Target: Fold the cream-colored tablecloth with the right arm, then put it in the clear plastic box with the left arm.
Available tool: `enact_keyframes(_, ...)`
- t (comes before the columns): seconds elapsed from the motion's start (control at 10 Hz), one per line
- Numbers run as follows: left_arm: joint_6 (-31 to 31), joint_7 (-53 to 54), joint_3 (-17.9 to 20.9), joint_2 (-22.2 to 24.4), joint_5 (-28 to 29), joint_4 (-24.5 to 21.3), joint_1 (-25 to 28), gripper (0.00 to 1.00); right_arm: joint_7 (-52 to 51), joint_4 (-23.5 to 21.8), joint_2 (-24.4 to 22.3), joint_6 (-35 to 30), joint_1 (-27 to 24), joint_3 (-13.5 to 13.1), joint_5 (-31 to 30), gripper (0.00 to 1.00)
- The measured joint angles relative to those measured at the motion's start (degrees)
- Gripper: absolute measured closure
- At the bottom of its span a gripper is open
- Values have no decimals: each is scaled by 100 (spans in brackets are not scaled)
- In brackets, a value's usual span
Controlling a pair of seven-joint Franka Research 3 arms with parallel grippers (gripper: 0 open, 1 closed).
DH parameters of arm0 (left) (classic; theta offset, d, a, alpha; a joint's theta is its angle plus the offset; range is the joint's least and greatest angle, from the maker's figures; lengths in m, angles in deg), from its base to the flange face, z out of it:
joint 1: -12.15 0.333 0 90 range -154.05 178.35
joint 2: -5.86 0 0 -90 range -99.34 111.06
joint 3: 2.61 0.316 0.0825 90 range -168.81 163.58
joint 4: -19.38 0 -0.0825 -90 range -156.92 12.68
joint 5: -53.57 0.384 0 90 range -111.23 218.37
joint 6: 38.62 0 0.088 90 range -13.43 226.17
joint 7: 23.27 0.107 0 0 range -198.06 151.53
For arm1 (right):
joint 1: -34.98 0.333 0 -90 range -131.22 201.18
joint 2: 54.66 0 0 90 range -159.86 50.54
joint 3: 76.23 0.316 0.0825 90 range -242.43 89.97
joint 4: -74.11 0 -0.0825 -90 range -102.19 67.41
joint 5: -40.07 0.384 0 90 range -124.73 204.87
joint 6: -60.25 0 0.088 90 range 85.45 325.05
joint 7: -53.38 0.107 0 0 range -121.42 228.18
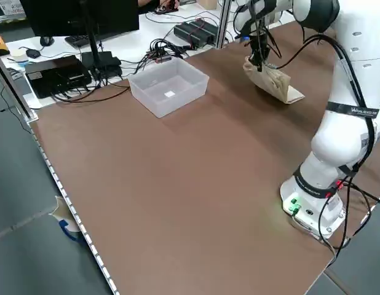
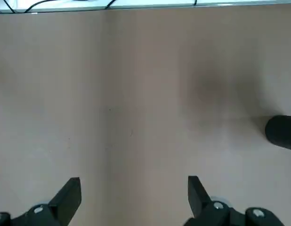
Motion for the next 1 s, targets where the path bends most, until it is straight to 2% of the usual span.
enact_keyframes(0.2, -154, -272, -7, -5, 71, 173, -104, 93, 0, -1, -1, 4, 4, 0, 0, 0)
enact_keyframes(0.4, -165, -658, -16, -90, 418, 244, -349, 93, 0, -2, -1, 6, 12, 0, 0, 0)
enact_keyframes(1.0, -165, -1638, -22, -805, 761, 852, -1063, 93, 0, -5, -8, 15, 14, -10, 0, 0)
